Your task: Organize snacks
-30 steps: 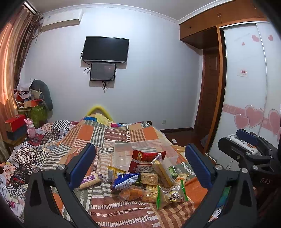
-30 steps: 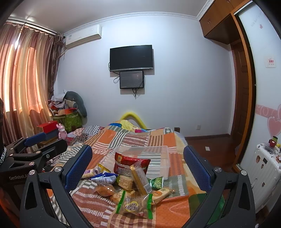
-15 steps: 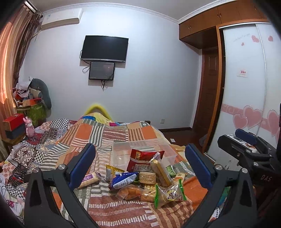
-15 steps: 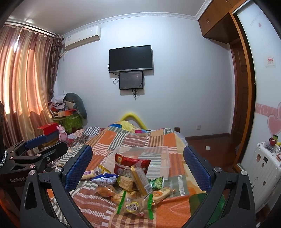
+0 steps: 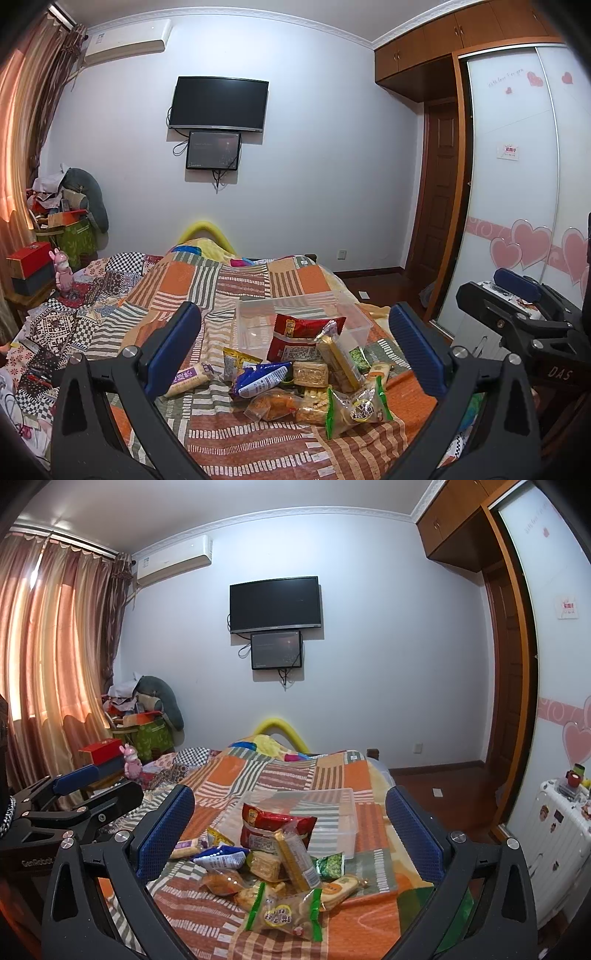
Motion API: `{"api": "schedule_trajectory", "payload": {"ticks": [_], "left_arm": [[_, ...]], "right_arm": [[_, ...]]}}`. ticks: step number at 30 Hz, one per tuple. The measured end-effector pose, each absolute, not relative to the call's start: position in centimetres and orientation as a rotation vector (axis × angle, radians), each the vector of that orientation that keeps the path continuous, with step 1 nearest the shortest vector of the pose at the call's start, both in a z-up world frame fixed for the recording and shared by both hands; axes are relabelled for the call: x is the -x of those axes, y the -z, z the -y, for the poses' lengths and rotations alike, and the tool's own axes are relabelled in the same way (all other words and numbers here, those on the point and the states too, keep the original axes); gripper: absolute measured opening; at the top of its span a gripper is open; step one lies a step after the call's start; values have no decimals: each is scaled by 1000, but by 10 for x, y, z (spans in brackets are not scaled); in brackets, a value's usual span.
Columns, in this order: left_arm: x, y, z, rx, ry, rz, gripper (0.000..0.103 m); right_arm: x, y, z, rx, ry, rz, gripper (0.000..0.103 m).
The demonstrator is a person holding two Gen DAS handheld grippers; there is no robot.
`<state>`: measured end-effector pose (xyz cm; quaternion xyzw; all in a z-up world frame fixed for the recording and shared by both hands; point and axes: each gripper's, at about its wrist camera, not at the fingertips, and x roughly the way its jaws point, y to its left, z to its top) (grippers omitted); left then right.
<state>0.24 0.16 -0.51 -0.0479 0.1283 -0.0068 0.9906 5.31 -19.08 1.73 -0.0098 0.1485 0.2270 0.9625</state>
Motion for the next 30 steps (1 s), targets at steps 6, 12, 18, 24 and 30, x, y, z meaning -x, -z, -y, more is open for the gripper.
{"api": "schedule_trajectory", "payload": {"ticks": [6,12,18,24,30], "left_arm": [[-2,5,-2,96,14,-257,103],[-2,3,-1,93,16,-256,103],[-1,2,-2,94,30,-257,103],[-1,3,-3,94,40,-254,103],[-6,11,-9,108,51,-287,91]], "right_arm": [[-53,-18,190,21,-464,-298,103],[-53,-18,189,19,-467,-296,103],[-53,-18,189,19,-467,-295,103],[-56,-17,188,13,-475,-315,103],[-61,-10,188,8,-471,-336,103]]}}
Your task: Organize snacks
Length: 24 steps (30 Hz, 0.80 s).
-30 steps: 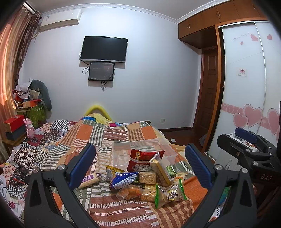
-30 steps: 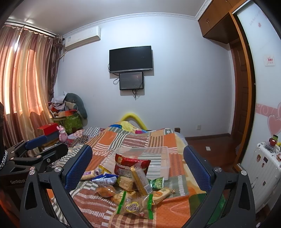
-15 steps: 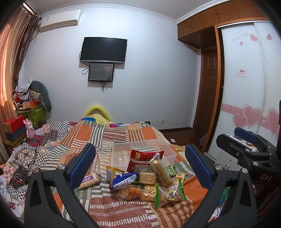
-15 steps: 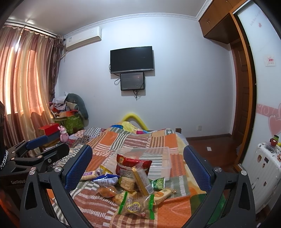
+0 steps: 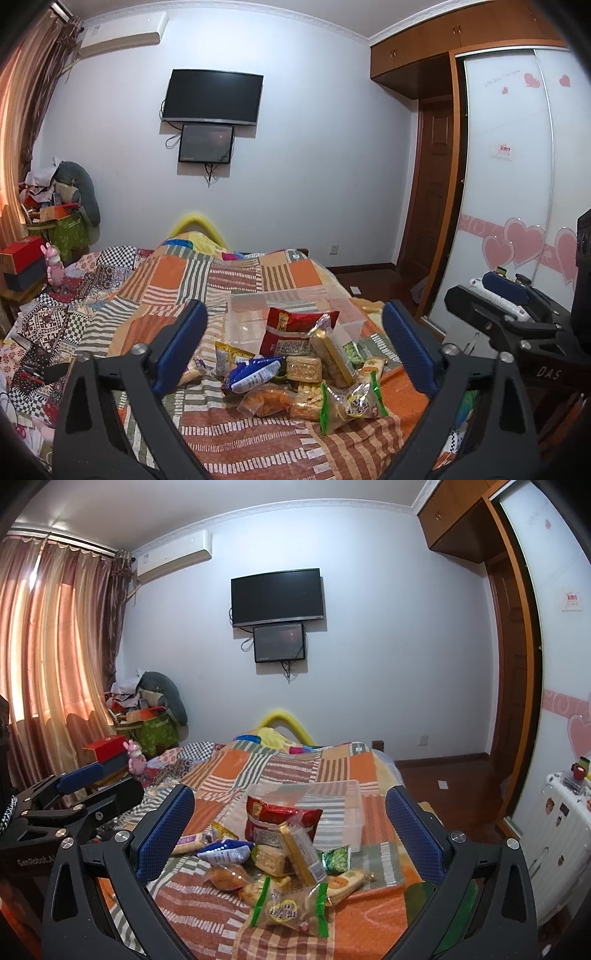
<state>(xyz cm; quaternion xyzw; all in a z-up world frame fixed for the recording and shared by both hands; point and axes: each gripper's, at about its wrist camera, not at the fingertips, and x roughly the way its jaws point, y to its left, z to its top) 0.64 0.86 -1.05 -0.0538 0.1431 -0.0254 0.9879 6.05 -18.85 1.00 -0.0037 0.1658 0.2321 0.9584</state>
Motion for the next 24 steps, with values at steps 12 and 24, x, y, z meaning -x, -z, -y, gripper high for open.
{"api": "schedule_trajectory", "payload": {"ticks": [12,24], "left_arm": [[-32,73,-33,62,19,-502,73],[-78,140,-43,89,11,-696,73]], "right_arm": [[-96,59,195,48,-450,-595,93],[-120,113,184,27,-485,-833,93]]}}
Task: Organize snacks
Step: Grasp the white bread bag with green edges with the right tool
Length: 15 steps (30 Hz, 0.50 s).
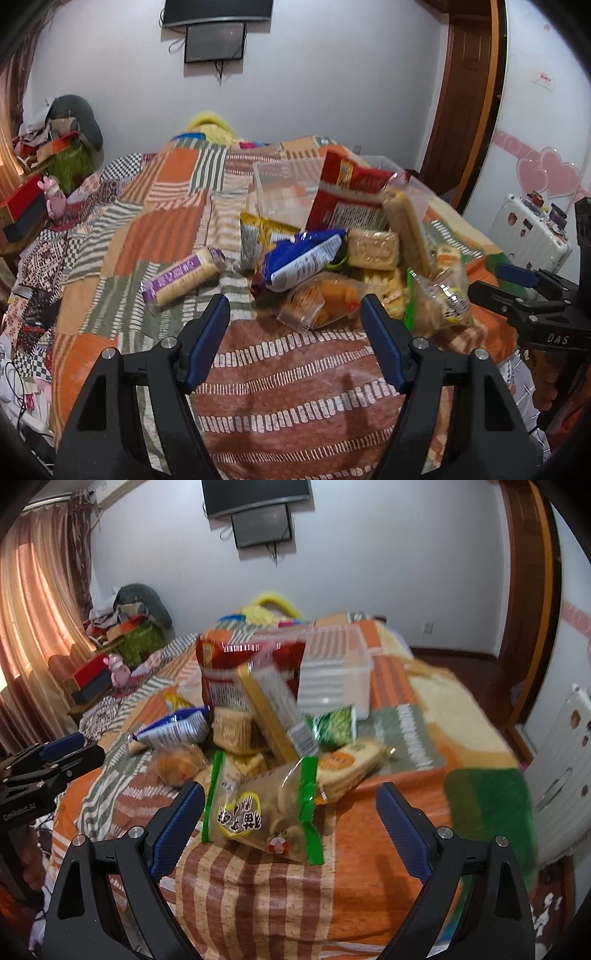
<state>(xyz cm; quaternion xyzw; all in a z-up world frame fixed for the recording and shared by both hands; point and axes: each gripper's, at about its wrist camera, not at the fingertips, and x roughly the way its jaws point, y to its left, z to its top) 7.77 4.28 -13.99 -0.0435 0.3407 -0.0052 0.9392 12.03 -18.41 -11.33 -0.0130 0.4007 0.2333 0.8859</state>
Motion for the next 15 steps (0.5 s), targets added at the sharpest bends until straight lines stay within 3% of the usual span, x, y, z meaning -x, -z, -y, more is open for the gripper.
{"api": "schedule_trajectory", "payload": {"ticks": [7,12,14,15], "left_arm": [[-95,165,-47,126,29,-775,74],[-101,171,-42,120,33,-789,86],[-104,171,-36,102,34,-785,91],[-105,171,-35,96,34,-783,92]], "right_arm": [[-133,135,171,7,-524,-926,93],[-134,145,167,-3,-558,-973,92],[-135,147,171,-24,-586,-988,78],[-135,146,173,-29,-591,-994,78]]}}
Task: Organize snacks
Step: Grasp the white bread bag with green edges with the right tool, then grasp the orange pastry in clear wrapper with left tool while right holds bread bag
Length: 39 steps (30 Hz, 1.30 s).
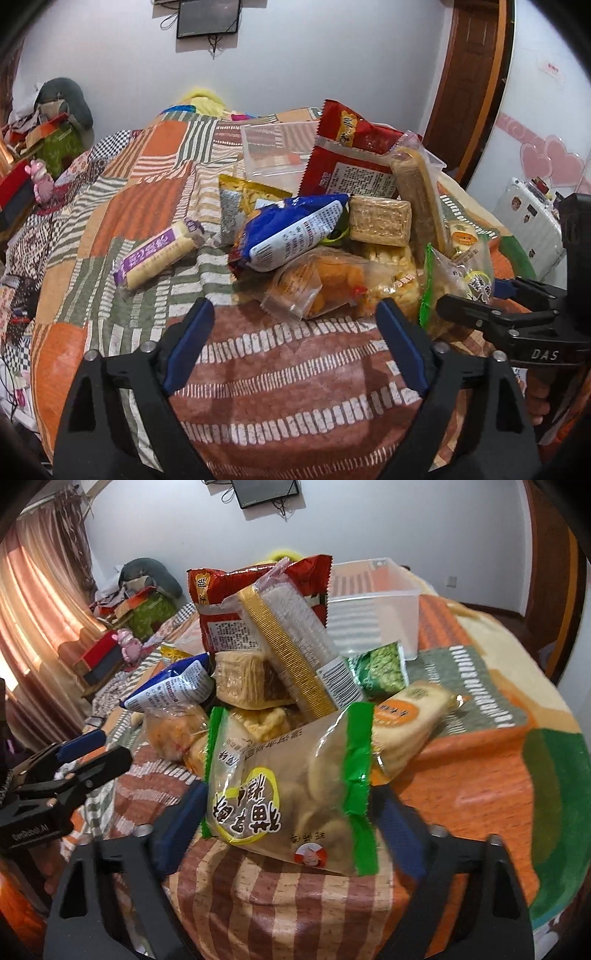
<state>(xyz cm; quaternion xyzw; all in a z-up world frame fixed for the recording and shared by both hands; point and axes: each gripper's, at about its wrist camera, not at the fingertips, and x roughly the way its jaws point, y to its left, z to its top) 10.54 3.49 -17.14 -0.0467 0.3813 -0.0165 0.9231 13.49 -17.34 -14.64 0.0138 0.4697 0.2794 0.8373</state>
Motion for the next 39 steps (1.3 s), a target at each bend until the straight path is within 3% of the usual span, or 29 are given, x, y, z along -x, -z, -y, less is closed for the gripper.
{"api": "schedule_trajectory", "payload": {"ticks": [7,17,31,34,35,37,39], "left_arm": [[-131,176,-33,167,52,-815,94],[-161,186,-23,203,8,-864,101],[-193,206,-27,276,22,-922,101],[-191,205,-27,262,23,-896,89],[-188,202,-25,239,21,-880,75],[-184,198,-18,158,2,-861,59],[-182,199,-12,88,-8,-856,52]], "right_arm": [[-131,138,199,-54,-597,-960,56],[-132,127,223,-72,-545,-895,55],[-136,129,218,-100,-536,-911,55],[-135,128,217,-102,-535,-912,55],[-136,128,218,-100,-534,-912,55],[-136,127,218,-98,-530,-909,55],[-136,126,219,-97,-525,-904,55]]}}
